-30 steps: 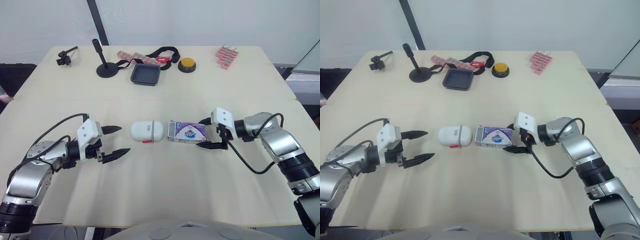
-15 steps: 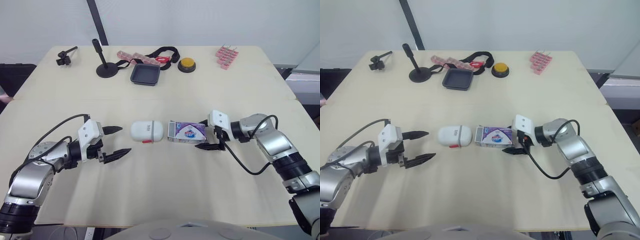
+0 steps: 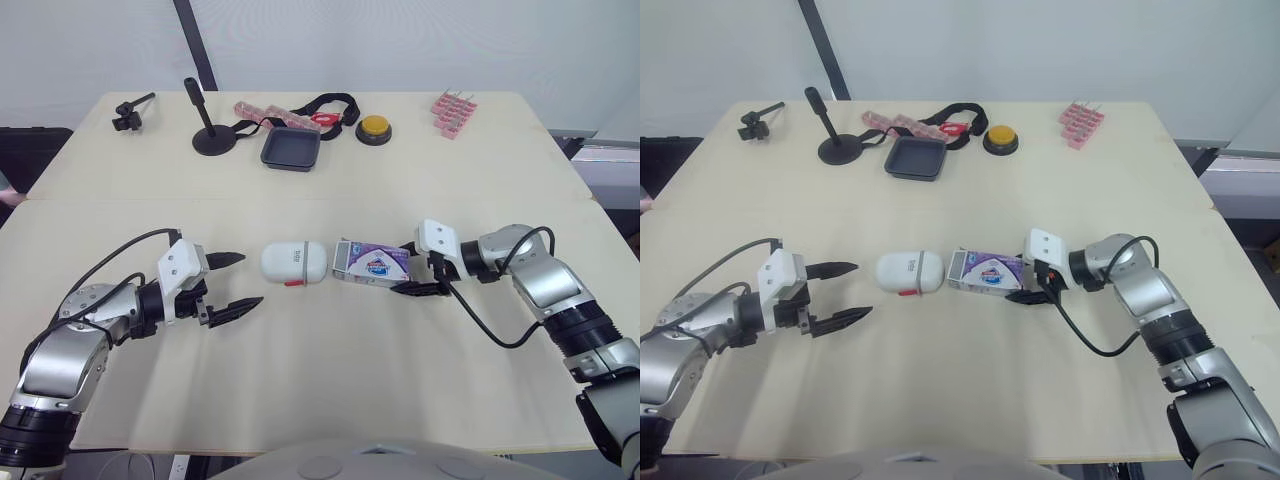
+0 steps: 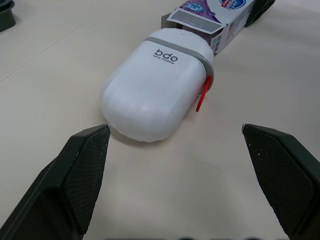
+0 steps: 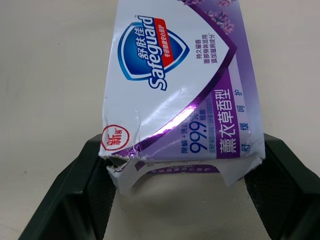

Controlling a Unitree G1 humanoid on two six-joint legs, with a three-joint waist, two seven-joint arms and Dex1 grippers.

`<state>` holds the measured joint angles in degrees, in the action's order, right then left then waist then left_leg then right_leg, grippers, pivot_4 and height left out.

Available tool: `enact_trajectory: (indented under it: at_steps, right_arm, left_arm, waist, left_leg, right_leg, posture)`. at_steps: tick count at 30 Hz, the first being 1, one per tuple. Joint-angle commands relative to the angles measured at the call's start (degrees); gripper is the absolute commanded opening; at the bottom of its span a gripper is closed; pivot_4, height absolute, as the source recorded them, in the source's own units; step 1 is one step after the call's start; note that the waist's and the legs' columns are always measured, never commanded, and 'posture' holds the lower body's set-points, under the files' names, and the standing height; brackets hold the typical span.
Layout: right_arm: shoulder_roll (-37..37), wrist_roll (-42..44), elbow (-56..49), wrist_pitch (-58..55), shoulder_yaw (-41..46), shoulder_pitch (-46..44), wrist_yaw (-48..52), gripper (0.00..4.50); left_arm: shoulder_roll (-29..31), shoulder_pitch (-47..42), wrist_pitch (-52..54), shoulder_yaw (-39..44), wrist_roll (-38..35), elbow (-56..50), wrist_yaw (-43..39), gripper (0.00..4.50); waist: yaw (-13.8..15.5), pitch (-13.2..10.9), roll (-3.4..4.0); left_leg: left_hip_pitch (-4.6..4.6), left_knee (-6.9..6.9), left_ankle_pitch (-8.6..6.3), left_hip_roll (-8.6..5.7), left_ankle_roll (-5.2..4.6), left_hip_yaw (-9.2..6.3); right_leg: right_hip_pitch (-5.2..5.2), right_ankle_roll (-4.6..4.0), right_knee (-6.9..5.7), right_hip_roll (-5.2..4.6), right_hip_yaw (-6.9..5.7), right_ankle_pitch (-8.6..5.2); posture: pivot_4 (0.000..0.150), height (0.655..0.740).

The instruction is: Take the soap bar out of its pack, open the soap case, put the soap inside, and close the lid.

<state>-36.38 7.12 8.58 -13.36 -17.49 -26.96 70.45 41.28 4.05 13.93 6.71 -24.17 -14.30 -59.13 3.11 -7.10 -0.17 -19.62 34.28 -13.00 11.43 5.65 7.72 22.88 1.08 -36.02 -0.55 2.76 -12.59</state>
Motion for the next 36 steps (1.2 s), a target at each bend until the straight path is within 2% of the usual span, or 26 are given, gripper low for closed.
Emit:
enact_trajectory:
  at_steps: [1, 2, 4, 15, 26, 36]
  right_arm:
    - [-0.3, 0.0, -0.7, 0.9, 0.9, -0.3, 0.1, 3.13]
    - [-0.3, 0.0, -0.7, 0.6, 1.0, -0.3, -0.1, 2.98]
    - [-0.4, -0.1, -0.8, 0.4, 1.1, -0.2, -0.1, 2.38]
    - [-3.1, 1.6, -5.1, -0.1, 1.9, 2.3, 2.3, 2.38]
    - [-13.7, 3.9, -13.7, -2.0, 6.4, 5.8, 5.8, 2.38]
    - [-16.7, 3.8, -15.2, -1.1, 8.2, 8.3, 5.2, 2.38]
  left_arm:
    - [0.0, -0.4, -1.1, 0.5, -0.2, -0.4, 0.1, 4.50]
    - [0.0, -0.4, -1.0, 0.5, -0.1, -0.4, 0.1, 4.50]
    - [0.0, -0.5, -1.0, 0.5, -0.1, -0.3, 0.1, 4.50]
    - [0.0, -0.6, -1.1, 0.4, 0.1, -0.4, 0.2, 4.50]
    - [0.9, -1.3, -0.4, -0.7, -1.1, -1.5, -2.4, 4.50]
    - [0.8, -3.9, -0.6, -2.7, -0.8, -0.9, -4.9, 4.50]
  waist:
    - [0.0, 0.0, 0.00]
    - [0.0, 0.0, -0.01]
    - [-0.1, 0.0, -0.01]
    - [0.1, 0.0, -0.01]
    - [0.1, 0.0, 0.04]
    - [0.1, 0.0, 0.05]
  left_leg:
    - [0.00, 0.00, 0.00, 0.00, 0.00, 0.00]
    - [0.00, 0.00, 0.00, 0.00, 0.00, 0.00]
    - [0.01, 0.00, 0.00, 0.01, 0.00, 0.00]
    - [-0.01, 0.00, -0.01, 0.01, 0.00, 0.01]
    - [0.01, -0.02, -0.13, 0.02, -0.22, 0.01]
    - [0.00, -0.02, -0.14, 0.02, -0.25, 0.03]
  right_leg:
    - [0.00, 0.00, 0.00, 0.00, 0.00, 0.00]
    - [0.00, 0.00, 0.00, 0.00, 0.00, 0.00]
    - [0.00, -0.01, -0.01, 0.00, 0.00, -0.01]
    - [0.00, -0.01, 0.02, 0.00, 0.00, -0.01]
    - [0.00, -0.01, 0.03, 0.00, 0.01, -0.01]
    - [0.02, -0.11, 0.03, 0.00, 0.03, -0.07]
  posture:
    - [0.150, 0.7400]
    - [0.150, 0.7400]
    - [0.150, 0.7400]
    - [0.150, 0.7400]
    - [0.150, 0.7400]
    - [0.150, 0.7400]
